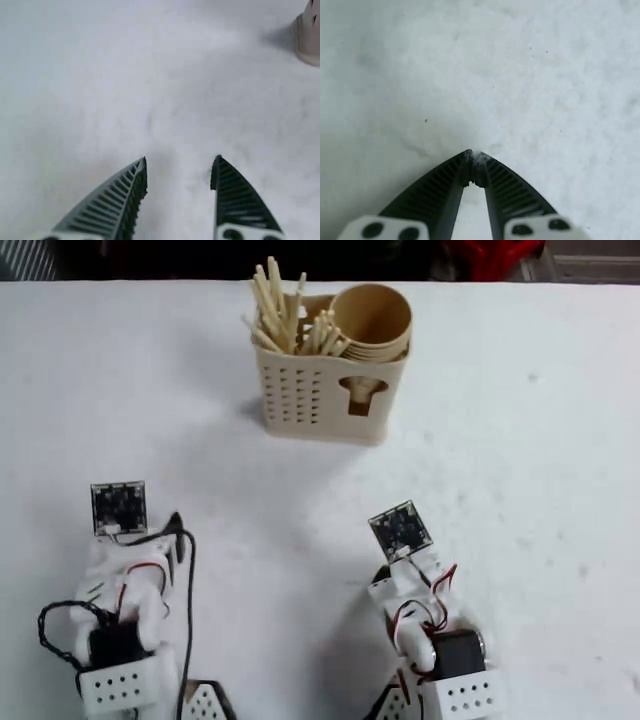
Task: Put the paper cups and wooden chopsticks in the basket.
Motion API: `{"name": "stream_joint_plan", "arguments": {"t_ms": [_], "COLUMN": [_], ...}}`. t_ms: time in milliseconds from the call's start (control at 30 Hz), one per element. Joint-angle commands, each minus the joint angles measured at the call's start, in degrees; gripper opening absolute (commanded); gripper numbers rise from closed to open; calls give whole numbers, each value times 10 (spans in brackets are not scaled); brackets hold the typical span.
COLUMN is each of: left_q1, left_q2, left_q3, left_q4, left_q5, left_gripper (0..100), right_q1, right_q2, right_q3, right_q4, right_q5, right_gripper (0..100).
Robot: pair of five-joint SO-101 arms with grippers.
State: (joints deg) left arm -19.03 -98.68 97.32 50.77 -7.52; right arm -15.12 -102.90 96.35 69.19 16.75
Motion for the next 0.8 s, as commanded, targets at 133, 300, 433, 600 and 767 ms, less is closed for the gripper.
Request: {"name": "stream_joint_plan", "arguments": {"t_ms": [133, 300, 433, 600, 767], "left_q1": [-6, -4, -4, -4, -4], "left_q2": [38, 37, 37, 37, 37], "left_q3": [0, -2, -2, -2, -2], "left_q4": [100, 112, 112, 112, 112], "left_q5": [-4, -4, -4, -4, -4], "left_gripper": [212, 212, 212, 212, 212], "right_q1": [0, 0, 0, 0, 0], "right_q2": [-4, -4, -4, -4, -4], "right_q3": [4, 4, 4, 4, 4], "right_q4": [7, 7, 7, 7, 7], "right_q5": [-2, -2, -2, -2, -2], "right_gripper": [19, 19, 19, 19, 19]}}
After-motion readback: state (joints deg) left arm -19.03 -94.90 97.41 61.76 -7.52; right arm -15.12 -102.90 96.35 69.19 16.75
